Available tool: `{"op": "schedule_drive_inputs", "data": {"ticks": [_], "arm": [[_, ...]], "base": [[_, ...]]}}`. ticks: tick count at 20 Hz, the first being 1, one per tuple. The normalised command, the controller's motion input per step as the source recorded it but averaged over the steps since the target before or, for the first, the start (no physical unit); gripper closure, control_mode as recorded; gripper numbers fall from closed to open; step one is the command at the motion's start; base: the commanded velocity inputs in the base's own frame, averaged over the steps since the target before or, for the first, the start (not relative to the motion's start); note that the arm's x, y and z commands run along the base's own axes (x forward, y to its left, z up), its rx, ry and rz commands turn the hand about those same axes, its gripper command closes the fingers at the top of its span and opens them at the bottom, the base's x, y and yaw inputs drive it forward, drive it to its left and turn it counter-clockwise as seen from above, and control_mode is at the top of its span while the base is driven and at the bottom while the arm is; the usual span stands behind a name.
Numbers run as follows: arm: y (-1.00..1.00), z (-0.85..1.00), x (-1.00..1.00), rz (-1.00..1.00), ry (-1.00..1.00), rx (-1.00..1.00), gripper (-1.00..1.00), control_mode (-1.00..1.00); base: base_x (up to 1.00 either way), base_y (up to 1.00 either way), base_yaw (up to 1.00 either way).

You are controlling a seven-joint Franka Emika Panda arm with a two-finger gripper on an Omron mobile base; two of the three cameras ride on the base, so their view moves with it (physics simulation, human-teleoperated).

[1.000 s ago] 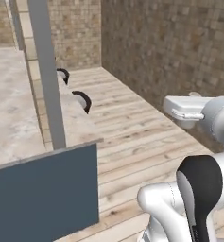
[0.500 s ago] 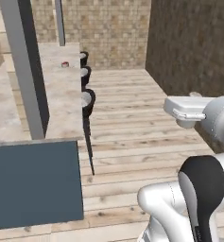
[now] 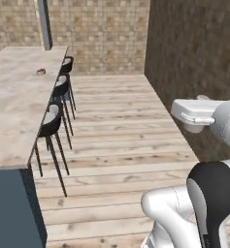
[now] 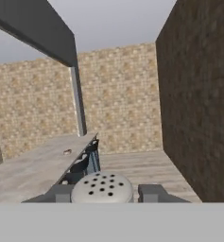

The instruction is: Retrieve the shaker from the cabinet and place it next the steak on a plate on the dining table.

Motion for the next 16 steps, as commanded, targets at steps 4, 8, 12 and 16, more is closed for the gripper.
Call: {"op": "schedule_drive_inputs", "data": {"ticks": [4,8,12,16], "arm": [[0.0,0.0,0.0,0.0,0.0,0.0,1.0,1.0],[0.0,0.0,0.0,0.0,0.0,0.0,1.0,1.0],[0.0,0.0,0.0,0.0,0.0,0.0,1.0,1.0],[0.0,0.0,0.0,0.0,0.0,0.0,1.0,1.0]], "base": [[1.0,-0.73,0.27],[1.0,-0.62,0.36],[1.0,-0.58,0.39],[1.0,-0.49,0.54]]}}
